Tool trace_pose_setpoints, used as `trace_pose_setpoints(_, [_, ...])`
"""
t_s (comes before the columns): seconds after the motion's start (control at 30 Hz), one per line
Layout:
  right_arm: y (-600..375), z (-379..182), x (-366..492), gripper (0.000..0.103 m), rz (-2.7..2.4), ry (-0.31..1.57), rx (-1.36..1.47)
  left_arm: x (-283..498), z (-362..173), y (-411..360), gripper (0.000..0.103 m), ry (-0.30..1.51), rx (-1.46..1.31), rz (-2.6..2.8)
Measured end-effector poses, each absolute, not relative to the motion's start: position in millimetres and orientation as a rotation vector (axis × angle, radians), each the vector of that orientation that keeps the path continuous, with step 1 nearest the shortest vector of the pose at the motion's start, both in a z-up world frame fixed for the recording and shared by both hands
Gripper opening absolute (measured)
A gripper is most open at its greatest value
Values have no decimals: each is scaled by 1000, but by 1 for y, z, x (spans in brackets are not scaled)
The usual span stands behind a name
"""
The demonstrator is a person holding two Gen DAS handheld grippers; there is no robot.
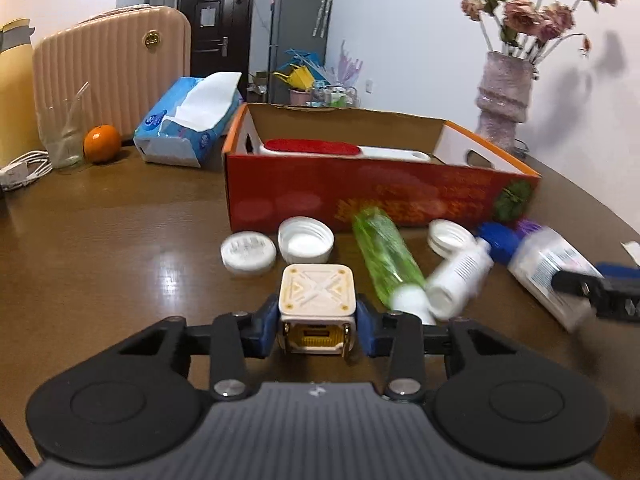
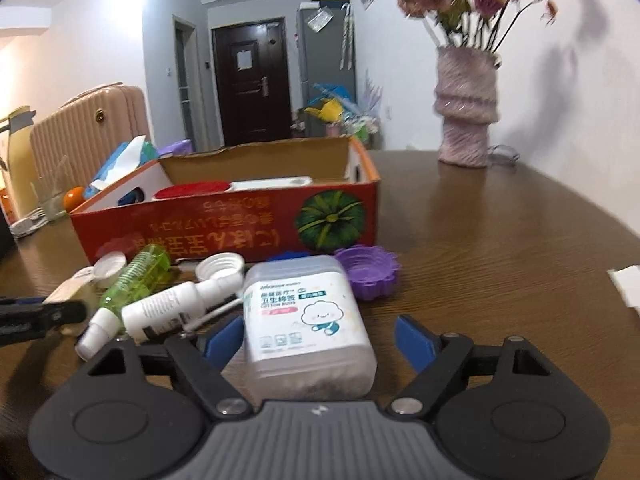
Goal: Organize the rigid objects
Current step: 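Grasp the cream cube-shaped container with the left tool, then hold the cream cube in the left tool while the right tool grasps a white round cap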
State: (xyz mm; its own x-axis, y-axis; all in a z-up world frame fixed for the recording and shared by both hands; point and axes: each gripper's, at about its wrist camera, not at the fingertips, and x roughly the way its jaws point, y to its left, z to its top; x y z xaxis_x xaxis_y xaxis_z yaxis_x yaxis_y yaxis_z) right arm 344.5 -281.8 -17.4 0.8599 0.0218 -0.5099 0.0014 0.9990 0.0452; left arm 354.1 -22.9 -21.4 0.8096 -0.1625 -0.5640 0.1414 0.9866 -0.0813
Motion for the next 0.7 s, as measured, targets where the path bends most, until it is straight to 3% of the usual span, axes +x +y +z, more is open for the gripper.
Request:
trace_pose_setpoints(0.3, [-266, 3, 309, 83, 65, 463, 31, 292, -21, -31, 40, 603, -5, -181])
trace_pose_setpoints(0.7, [-206, 8, 310, 82, 183, 484, -47, 303, -20, 32, 40, 589, -80, -50])
